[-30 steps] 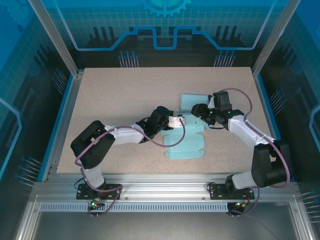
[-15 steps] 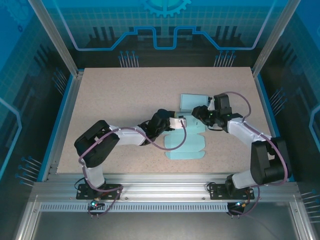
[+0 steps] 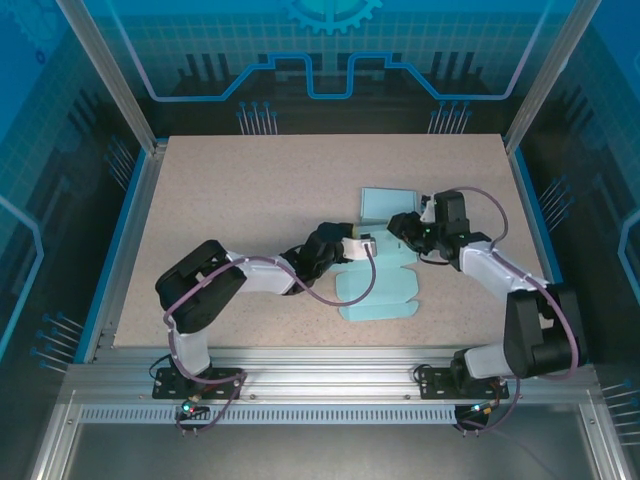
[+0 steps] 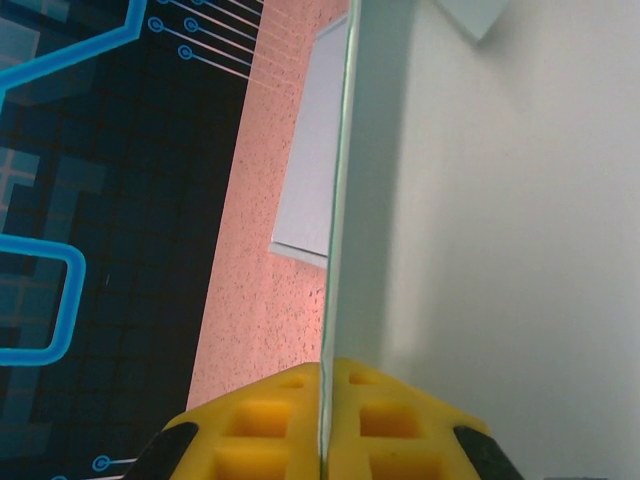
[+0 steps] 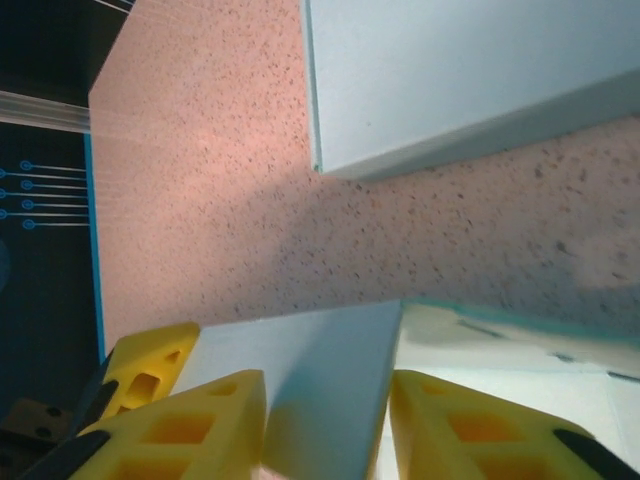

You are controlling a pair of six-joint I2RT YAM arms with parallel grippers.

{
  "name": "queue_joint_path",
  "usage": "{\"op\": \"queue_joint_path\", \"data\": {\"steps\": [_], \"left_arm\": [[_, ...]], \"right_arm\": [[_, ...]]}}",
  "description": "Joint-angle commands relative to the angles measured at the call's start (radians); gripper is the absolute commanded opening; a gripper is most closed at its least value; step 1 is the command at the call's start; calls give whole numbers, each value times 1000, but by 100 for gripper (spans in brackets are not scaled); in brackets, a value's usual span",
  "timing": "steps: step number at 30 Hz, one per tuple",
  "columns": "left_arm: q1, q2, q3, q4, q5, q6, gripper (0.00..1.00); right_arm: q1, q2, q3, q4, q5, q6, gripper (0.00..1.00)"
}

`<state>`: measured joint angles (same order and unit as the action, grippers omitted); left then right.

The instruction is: Fold the paper box

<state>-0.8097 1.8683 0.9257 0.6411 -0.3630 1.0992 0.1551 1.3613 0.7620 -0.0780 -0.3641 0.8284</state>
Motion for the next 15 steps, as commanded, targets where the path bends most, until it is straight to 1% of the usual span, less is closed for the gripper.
{"op": "queue_joint_path", "data": {"steps": [1,3,7,11,15], "left_arm": [[-9,26,-17,57,-19,25,7],[-6,27,-19,65,-23,28,7],[-5,27,-27,89,-21,30,8],[-5,23,-42,112,-21,46,8],[-4,22,-53,128,-19,65,8]], "right_arm": [[-2,-122,-17,-149,38,-79,42],[-15,-198,-46,-201,66,-101,43],[-52,-319,-120,-273,113,-121,41],[-115,-398,-208,-277,106,-129,35],[-167,-402,-266,-250,103,-144,26]]}}
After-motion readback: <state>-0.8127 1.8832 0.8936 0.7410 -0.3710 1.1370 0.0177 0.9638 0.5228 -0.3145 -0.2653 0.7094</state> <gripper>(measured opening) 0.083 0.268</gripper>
